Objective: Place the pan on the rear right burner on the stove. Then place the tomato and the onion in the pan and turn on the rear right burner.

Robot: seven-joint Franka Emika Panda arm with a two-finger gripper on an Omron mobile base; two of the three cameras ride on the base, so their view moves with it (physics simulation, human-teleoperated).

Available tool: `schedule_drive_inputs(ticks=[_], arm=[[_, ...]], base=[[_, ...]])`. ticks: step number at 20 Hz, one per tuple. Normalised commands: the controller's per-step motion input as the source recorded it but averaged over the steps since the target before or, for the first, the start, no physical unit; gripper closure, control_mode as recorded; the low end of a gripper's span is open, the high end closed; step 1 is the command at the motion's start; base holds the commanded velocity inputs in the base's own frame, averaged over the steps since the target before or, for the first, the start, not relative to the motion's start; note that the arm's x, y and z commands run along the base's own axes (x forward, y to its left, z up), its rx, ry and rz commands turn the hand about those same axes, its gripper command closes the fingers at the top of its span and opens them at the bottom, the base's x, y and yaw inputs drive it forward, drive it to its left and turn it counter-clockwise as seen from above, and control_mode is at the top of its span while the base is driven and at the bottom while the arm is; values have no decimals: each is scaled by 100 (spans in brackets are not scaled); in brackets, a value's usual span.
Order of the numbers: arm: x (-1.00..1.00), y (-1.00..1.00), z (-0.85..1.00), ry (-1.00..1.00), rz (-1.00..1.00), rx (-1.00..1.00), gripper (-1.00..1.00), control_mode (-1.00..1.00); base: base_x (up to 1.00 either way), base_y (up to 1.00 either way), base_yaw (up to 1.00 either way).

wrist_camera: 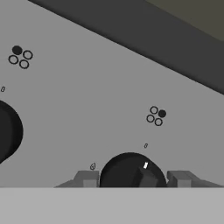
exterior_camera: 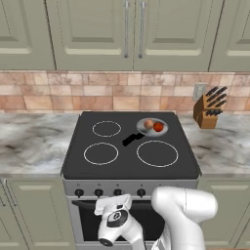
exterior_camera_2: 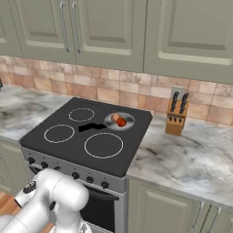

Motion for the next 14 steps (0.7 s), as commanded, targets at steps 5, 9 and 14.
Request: schedule_drive_inputs(ticks=[5, 9, 14], arm=[[0, -20, -15, -4, 5, 0, 100, -100], [0, -4, -2, 9, 4, -8, 100, -100], [1, 0, 0, 25, 3, -26, 100, -100]], base=[[0, 0, 0], [0, 0, 0], [0, 0, 0]])
